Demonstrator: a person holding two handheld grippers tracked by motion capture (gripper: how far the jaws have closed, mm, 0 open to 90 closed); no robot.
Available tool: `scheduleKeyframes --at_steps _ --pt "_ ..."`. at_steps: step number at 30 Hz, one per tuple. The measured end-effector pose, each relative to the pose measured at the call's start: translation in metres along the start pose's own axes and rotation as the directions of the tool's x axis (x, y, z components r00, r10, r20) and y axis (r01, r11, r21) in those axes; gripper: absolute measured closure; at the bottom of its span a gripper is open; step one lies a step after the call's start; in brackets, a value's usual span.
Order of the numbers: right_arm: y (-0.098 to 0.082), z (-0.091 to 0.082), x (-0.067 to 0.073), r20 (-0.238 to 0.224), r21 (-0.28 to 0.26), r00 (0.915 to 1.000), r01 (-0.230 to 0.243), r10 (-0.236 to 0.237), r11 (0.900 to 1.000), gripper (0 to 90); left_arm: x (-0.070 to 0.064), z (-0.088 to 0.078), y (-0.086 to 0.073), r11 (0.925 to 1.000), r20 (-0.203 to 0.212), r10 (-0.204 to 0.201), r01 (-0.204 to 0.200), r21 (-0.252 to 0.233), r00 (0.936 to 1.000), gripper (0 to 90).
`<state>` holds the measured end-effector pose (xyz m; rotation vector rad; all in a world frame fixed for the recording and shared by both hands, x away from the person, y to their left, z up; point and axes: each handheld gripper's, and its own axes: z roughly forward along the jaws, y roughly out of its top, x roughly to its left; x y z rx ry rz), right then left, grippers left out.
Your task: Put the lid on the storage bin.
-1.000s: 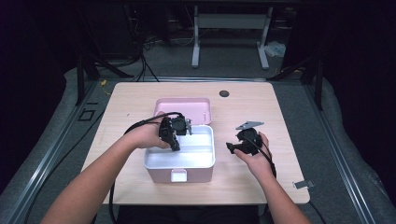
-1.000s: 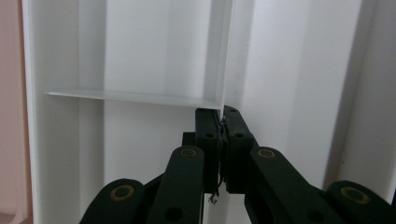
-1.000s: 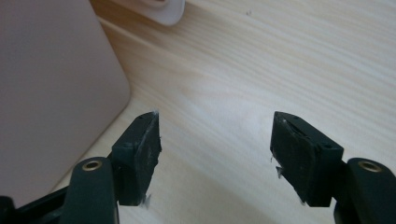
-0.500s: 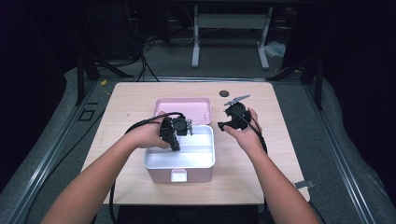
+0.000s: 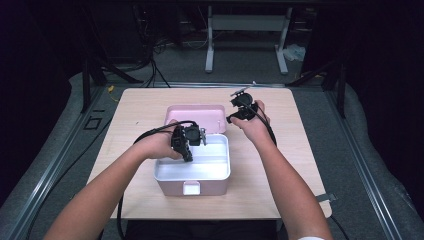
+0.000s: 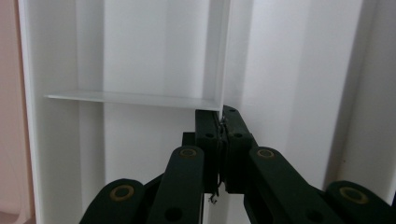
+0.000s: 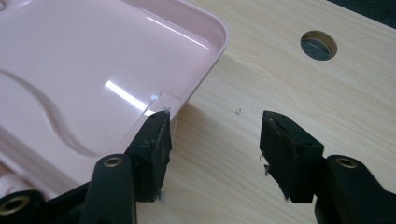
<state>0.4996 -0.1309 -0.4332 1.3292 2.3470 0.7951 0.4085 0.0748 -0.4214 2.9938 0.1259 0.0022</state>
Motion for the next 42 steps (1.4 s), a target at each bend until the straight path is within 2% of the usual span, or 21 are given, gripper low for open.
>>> scheduleKeyframes --at_steps 2,4,7,9,10,13,17,20,21,25,28,31,32,33,35,37,39,40,42 --pt "0.005 0.005 0.000 0.007 0.006 0.9999 -0.013 0.013 1.000 41.5 0.000 0.000 0.000 1.0000 0.000 -0.003 0.003 0.002 1.0000 87.3" --pt "0.009 0.010 0.000 -0.004 -0.001 0.9991 -0.042 0.042 0.999 41.6 0.000 0.000 0.000 1.0000 -0.003 -0.001 0.001 0.003 1.0000 87.3" --pt "0.016 0.018 -0.002 -0.023 0.025 0.9959 -0.087 0.087 0.996 43.5 -0.001 0.000 0.000 1.0000 -0.004 0.001 -0.001 0.003 1.0000 87.4" --pt "0.019 0.025 -0.006 -0.042 0.043 0.9893 -0.138 0.140 0.990 45.9 -0.001 0.000 0.000 1.0000 -0.002 0.002 -0.002 0.004 1.0000 87.4" --pt "0.021 0.028 -0.007 -0.035 0.042 0.9858 -0.163 0.164 0.986 47.1 -0.001 0.000 0.000 1.0000 -0.002 0.002 -0.002 0.004 1.0000 87.4" --pt "0.024 0.037 -0.012 -0.048 0.058 0.9770 -0.205 0.208 0.977 51.4 -0.001 -0.001 0.000 1.0000 -0.004 0.007 -0.007 0.006 1.0000 87.5" --pt "0.028 0.047 -0.011 -0.047 0.065 0.9755 -0.212 0.215 0.975 57.7 -0.001 0.000 0.000 0.9999 -0.007 0.011 -0.011 -0.001 0.9999 87.5" --pt "0.031 0.055 -0.010 -0.056 0.098 0.9725 -0.220 0.226 0.971 59.4 -0.001 0.000 0.000 0.9999 -0.008 0.012 -0.012 0.000 0.9999 87.5" --pt "0.031 0.058 -0.009 -0.048 0.092 0.9722 -0.224 0.229 0.970 60.4 -0.001 0.000 0.000 0.9999 -0.008 0.013 -0.013 0.000 0.9999 87.5" --pt "0.032 0.064 -0.007 -0.063 0.084 0.9652 -0.248 0.254 0.965 64.3 -0.001 0.000 0.000 0.9999 -0.009 0.014 -0.014 -0.001 0.9999 87.5" --pt "0.034 0.063 -0.006 -0.075 0.099 0.9623 -0.254 0.262 0.962 67.6 -0.001 0.000 0.000 0.9999 -0.010 0.015 -0.015 0.001 0.9998 87.6" --pt "0.034 0.064 -0.004 -0.053 0.090 0.9629 -0.260 0.265 0.962 71.4 -0.001 0.000 0.000 0.9999 -0.009 0.014 -0.014 -0.003 0.9999 87.6" --pt "0.034 0.062 -0.004 -0.053 0.102 0.9630 -0.258 0.264 0.961 74.5 -0.001 0.000 0.000 0.9999 -0.010 0.015 -0.015 -0.001 0.9998 87.6" --pt "0.033 0.062 -0.004 -0.038 0.087 0.9630 -0.263 0.267 0.961 75.9 -0.001 0.000 0.000 0.9999 -0.008 0.015 -0.015 -0.001 0.9999 87.6" --pt "0.033 0.060 -0.005 -0.038 0.083 0.9589 -0.277 0.281 0.957 76.8 -0.001 0.000 0.000 0.9999 -0.007 0.015 -0.015 0.001 0.9999 87.6" --pt "0.034 0.058 -0.005 -0.038 0.077 0.9590 -0.277 0.281 0.958 77.7 -0.001 0.000 0.000 0.9999 -0.007 0.015 -0.015 0.002 0.9999 87.5" --pt "0.035 0.055 -0.005 -0.049 0.095 0.9554 -0.286 0.291 0.954 78.4 -0.001 0.000 0.000 0.9999 -0.008 0.015 -0.015 0.003 0.9999 87.6" --pt "0.035 0.056 -0.004 -0.030 0.080 0.9533 -0.297 0.300 0.951 78.7 -0.001 0.000 0.000 0.9999 -0.008 0.015 -0.015 0.003 0.9998 87.6" --pt "0.035 0.055 -0.005 -0.040 0.086 0.9526 -0.297 0.301 0.951 78.9 -0.001 0.000 0.000 0.9999 -0.008 0.015 -0.015 0.003 0.9999 87.6"
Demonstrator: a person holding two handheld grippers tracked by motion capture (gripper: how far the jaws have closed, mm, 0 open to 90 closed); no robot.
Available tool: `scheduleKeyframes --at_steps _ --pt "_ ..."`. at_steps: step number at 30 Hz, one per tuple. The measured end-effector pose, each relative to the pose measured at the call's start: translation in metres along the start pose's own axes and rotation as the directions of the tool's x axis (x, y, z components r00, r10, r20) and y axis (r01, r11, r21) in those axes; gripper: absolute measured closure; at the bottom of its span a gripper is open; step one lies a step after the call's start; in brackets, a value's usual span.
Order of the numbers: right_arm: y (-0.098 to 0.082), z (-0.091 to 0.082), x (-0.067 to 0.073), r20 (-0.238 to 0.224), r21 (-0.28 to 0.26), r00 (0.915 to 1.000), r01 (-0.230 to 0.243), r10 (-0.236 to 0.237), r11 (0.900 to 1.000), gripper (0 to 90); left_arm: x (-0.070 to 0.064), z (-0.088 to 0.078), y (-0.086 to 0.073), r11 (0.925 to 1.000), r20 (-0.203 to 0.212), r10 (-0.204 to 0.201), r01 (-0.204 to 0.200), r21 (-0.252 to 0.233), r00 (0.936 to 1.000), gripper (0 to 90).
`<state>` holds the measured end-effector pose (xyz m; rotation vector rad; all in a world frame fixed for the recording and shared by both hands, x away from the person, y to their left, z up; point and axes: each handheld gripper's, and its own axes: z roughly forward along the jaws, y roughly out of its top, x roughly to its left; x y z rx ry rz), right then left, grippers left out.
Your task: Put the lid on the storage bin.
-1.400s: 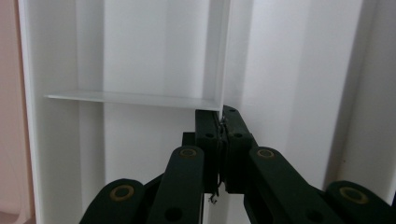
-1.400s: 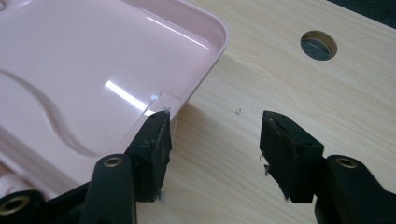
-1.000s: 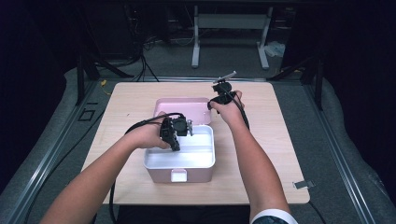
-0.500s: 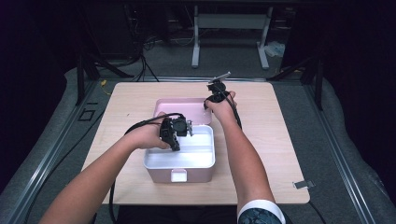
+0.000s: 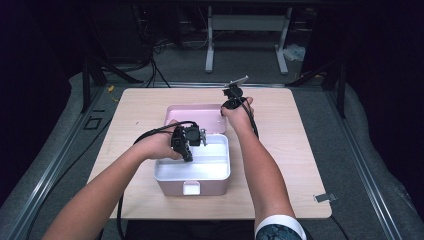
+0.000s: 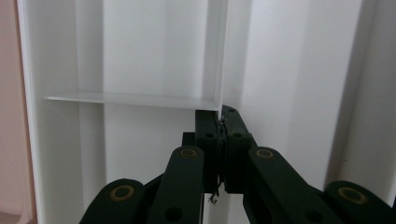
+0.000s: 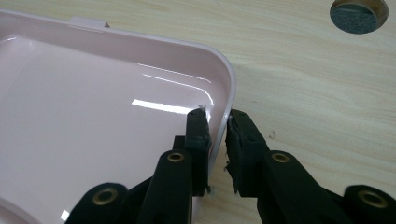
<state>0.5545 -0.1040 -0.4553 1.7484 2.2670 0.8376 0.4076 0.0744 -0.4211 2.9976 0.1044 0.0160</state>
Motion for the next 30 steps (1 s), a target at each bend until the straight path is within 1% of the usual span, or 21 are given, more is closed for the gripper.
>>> scheduleKeyframes --at_steps 2,4,9,14,17,18,19,20,22,24,26,27,28,29,30 --pt "0.000 0.000 0.001 0.008 -0.012 1.0000 0.002 -0.002 1.000 79.1 0.000 0.000 0.000 1.0000 0.000 0.000 0.000 0.000 1.0000 87.6" --pt "0.000 -0.001 0.002 0.010 -0.006 0.9999 0.003 -0.003 1.000 79.3 0.000 0.000 0.000 1.0000 0.001 0.001 -0.001 -0.001 1.0000 87.6" --pt "0.000 -0.002 0.003 0.021 -0.019 0.9998 0.001 -0.001 1.000 79.6 0.000 0.000 0.000 1.0000 0.001 0.002 -0.002 -0.003 1.0000 87.6" --pt "0.000 -0.005 0.003 0.013 -0.024 0.9999 0.003 -0.002 1.000 80.1 0.000 0.000 -0.001 1.0000 0.002 0.002 -0.002 -0.008 1.0000 87.6" --pt "0.000 -0.006 0.004 0.020 -0.035 0.9998 -0.002 0.003 0.999 80.4 0.000 0.000 -0.001 1.0000 0.001 0.002 -0.002 -0.008 1.0000 87.6" --pt "0.000 -0.008 0.003 0.000 -0.019 1.0000 0.001 -0.001 1.000 80.4 0.000 0.000 -0.001 1.0000 0.002 0.002 -0.002 -0.008 1.0000 87.7" --pt "0.000 -0.008 0.004 0.015 -0.031 0.9999 -0.002 0.002 1.000 80.5 0.000 0.000 -0.001 1.0000 0.002 0.002 -0.002 -0.008 1.0000 87.6" --pt "0.000 -0.008 0.004 0.018 -0.040 0.9998 -0.001 0.002 0.999 80.6 0.000 0.000 -0.001 1.0000 0.001 0.003 -0.003 -0.008 1.0000 87.6" --pt "0.000 -0.010 0.005 0.012 -0.034 0.9999 0.000 0.001 0.999 80.8 0.000 0.000 -0.001 1.0000 0.002 0.002 -0.002 -0.008 1.0000 87.6" --pt "0.000 -0.011 0.005 0.017 -0.048 0.9999 0.004 -0.003 0.999 81.0 0.000 0.000 -0.001 1.0000 0.002 0.004 -0.004 -0.008 1.0000 87.7" --pt "0.001 -0.014 0.006 0.010 -0.058 0.9999 -0.002 0.003 0.998 81.4 0.000 0.000 -0.001 1.0000 0.001 0.002 -0.002 -0.006 1.0000 87.7" --pt "0.001 -0.018 0.004 -0.012 -0.045 0.9999 0.003 -0.003 0.999 81.6 0.000 0.000 -0.001 1.0000 0.003 0.002 -0.001 -0.007 1.0000 87.7" --pt "0.002 -0.022 0.005 -0.016 -0.051 0.9999 0.004 -0.005 0.999 81.9 0.000 0.000 -0.001 1.0000 0.002 0.003 -0.003 -0.006 1.0000 87.7" --pt "0.002 -0.025 0.006 -0.009 -0.076 1.0000 0.000 -0.001 0.997 82.1 0.000 -0.001 -0.001 1.0000 0.000 0.006 -0.006 -0.006 1.0000 87.7" --pt "0.002 -0.029 0.006 -0.011 -0.085 0.9999 0.005 -0.006 0.996 82.5 0.000 0.000 -0.001 1.0000 0.001 0.007 -0.007 -0.005 1.0000 87.7"
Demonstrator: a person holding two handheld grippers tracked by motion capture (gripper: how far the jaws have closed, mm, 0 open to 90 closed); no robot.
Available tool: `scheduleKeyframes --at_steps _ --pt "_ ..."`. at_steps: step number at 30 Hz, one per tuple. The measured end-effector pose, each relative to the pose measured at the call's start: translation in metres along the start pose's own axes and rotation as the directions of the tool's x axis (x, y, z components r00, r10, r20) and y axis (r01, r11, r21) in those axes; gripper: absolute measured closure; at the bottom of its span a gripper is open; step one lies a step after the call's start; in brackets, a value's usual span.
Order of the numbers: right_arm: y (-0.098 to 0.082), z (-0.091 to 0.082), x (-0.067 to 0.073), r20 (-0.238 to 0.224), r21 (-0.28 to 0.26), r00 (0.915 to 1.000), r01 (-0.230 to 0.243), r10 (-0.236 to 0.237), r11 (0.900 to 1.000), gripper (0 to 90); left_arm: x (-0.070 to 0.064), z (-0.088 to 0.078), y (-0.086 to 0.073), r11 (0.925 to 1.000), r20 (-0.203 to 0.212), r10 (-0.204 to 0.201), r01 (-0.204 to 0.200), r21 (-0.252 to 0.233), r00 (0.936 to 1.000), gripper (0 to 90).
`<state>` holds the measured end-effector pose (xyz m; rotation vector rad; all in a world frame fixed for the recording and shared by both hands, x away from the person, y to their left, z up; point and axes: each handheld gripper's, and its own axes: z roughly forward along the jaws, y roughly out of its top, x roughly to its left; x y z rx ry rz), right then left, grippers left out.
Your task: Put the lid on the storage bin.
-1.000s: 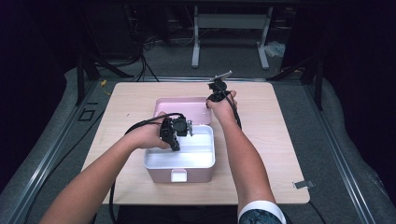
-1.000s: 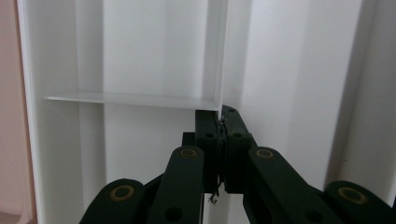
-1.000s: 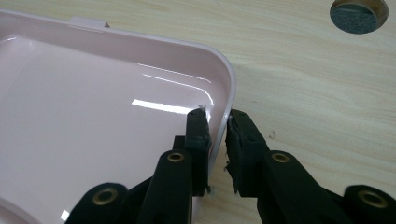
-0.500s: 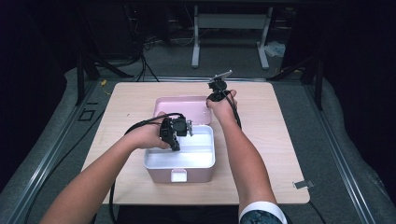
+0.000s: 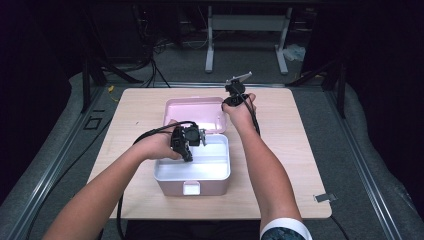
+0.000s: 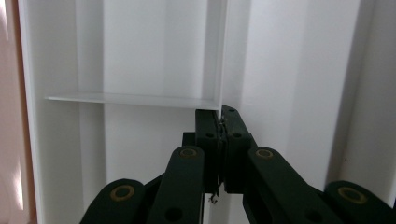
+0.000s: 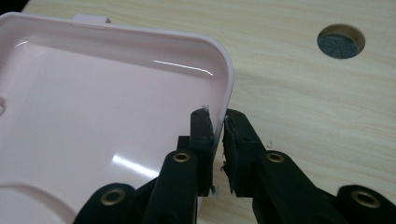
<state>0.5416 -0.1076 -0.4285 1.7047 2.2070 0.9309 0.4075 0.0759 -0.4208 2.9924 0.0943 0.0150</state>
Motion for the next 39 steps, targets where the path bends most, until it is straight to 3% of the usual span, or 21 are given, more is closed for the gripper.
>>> scheduleKeyframes --at_steps 1,3,4,5,10,13,17,19,22,26,29,33,37,39 --pt "0.001 -0.006 0.000 -0.025 0.004 0.9997 0.004 -0.004 1.000 82.8 0.000 0.000 0.000 1.0000 -0.001 0.001 -0.001 0.001 1.0000 87.7" --pt "0.002 -0.015 0.003 -0.009 -0.045 0.9999 0.012 -0.013 0.999 83.4 0.000 0.000 0.000 1.0000 -0.002 0.000 0.000 0.004 1.0000 87.7" --pt "0.002 -0.023 0.002 -0.051 -0.029 0.9983 0.026 -0.027 0.999 83.6 0.000 0.000 0.000 1.0000 -0.002 0.000 0.000 0.001 1.0000 87.7" --pt "0.000 -0.026 0.005 -0.023 -0.073 0.9992 0.031 -0.033 0.997 83.9 -0.001 0.000 0.001 1.0000 0.001 -0.003 0.003 0.003 1.0000 87.7" --pt "-0.010 -0.055 0.011 -0.041 -0.173 0.9960 0.072 -0.080 0.982 85.2 -0.001 0.001 0.001 1.0000 -0.006 -0.005 0.005 0.000 1.0000 87.7" --pt "-0.023 -0.075 0.016 -0.053 -0.248 0.9917 0.101 -0.118 0.963 86.1 -0.002 0.000 0.001 0.9999 -0.017 0.001 0.000 0.010 0.9999 87.7" --pt "-0.045 -0.098 0.015 -0.120 -0.333 0.9814 0.103 -0.150 0.937 87.2 -0.002 0.000 0.002 0.9999 -0.014 -0.005 0.005 0.010 0.9999 87.7" --pt "-0.056 -0.108 0.022 -0.081 -0.362 0.9767 0.157 -0.199 0.919 87.2 -0.002 0.000 0.001 1.0000 -0.011 -0.004 0.004 0.008 0.9999 87.7" --pt "-0.070 -0.120 0.031 -0.035 -0.380 0.9674 0.219 -0.251 0.899 87.3 -0.003 0.000 0.001 1.0000 -0.028 -0.002 0.002 0.003 0.9996 87.4" --pt "-0.082 -0.128 0.033 -0.030 -0.392 0.9603 0.244 -0.277 0.887 87.3 -0.006 0.000 0.001 0.9999 -0.047 -0.010 0.011 0.009 0.9988 86.6" --pt "-0.087 -0.131 0.038 0.004 -0.392 0.9553 0.273 -0.296 0.878 87.3 -0.008 0.000 0.000 0.9997 -0.067 -0.023 0.023 0.000 0.9975 85.3" --pt "-0.089 -0.131 0.037 -0.006 -0.399 0.9535 0.274 -0.301 0.875 87.3 -0.009 -0.001 -0.001 0.9994 -0.069 -0.033 0.033 -0.005 0.9971 83.9" --pt "-0.090 -0.131 0.039 0.010 -0.403 0.9534 0.280 -0.301 0.872 87.3 -0.013 -0.004 -0.005 0.9992 -0.070 -0.039 0.039 -0.010 0.9968 75.0" --pt "-0.090 -0.131 0.039 0.008 -0.400 0.9529 0.281 -0.303 0.872 87.3 -0.014 -0.010 -0.009 0.9966 -0.068 -0.063 0.059 -0.057 0.9957 75.2"
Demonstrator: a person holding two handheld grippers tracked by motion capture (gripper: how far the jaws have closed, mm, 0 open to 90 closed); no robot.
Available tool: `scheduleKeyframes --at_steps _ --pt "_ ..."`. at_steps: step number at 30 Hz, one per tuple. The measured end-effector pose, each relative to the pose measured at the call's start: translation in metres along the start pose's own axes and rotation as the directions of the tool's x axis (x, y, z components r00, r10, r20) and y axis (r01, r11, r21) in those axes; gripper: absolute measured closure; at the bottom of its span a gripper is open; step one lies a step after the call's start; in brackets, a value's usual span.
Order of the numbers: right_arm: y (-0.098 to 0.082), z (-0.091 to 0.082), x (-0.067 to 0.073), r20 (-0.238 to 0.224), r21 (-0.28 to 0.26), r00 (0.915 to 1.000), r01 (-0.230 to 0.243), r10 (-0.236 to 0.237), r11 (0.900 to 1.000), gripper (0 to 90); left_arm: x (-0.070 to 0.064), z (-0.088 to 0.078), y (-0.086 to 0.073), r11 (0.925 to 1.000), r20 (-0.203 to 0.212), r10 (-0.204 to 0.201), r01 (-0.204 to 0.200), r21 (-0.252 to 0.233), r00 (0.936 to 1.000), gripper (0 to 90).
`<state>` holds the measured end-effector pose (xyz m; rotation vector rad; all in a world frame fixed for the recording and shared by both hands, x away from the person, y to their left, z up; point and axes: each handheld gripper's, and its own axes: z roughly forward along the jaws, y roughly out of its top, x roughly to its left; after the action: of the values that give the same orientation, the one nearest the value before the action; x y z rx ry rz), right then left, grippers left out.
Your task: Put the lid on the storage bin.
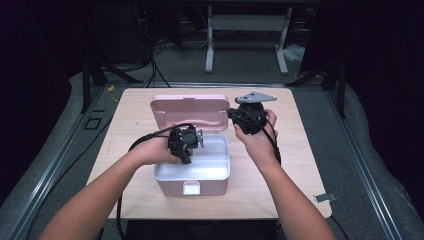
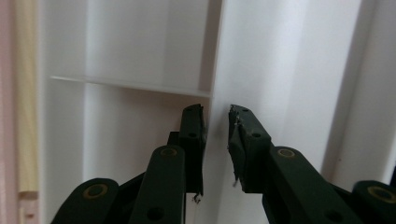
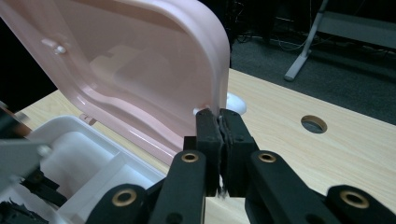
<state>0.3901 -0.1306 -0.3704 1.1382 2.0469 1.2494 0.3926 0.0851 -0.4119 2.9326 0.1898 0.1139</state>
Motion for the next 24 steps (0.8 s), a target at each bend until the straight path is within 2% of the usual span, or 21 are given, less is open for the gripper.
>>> scheduleKeyframes --at_steps 5,9,13,15,20,24 --pt "0.000 -0.001 0.000 -0.002 0.002 1.0000 0.000 0.000 1.000 87.3 -0.002 -0.008 -0.012 0.9977 0.003 -0.023 0.023 -0.064 0.9997 70.3" --pt "-0.001 -0.001 0.000 -0.003 -0.001 1.0000 0.003 -0.003 1.000 87.2 -0.005 -0.016 -0.026 0.9895 0.006 -0.053 0.053 -0.135 0.9986 63.2" --pt "-0.002 -0.002 0.001 -0.004 -0.003 0.9999 0.010 -0.010 1.000 87.2 -0.008 -0.025 -0.045 0.9666 0.016 -0.115 0.115 -0.229 0.9933 57.8" --pt "-0.002 -0.002 0.001 -0.003 -0.001 0.9999 0.014 -0.014 1.000 87.2 -0.007 -0.029 -0.055 0.9578 0.017 -0.130 0.130 -0.256 0.9913 56.4" --pt "-0.003 -0.003 0.001 -0.003 -0.003 0.9999 0.017 -0.017 1.000 87.2 -0.005 -0.032 -0.077 0.9394 0.037 -0.171 0.174 -0.295 0.9846 53.2" --pt "-0.004 -0.004 0.001 -0.012 -0.005 0.9999 0.007 -0.008 1.000 87.0 -0.003 -0.033 -0.092 0.9277 0.034 -0.202 0.202 -0.314 0.9788 53.4"
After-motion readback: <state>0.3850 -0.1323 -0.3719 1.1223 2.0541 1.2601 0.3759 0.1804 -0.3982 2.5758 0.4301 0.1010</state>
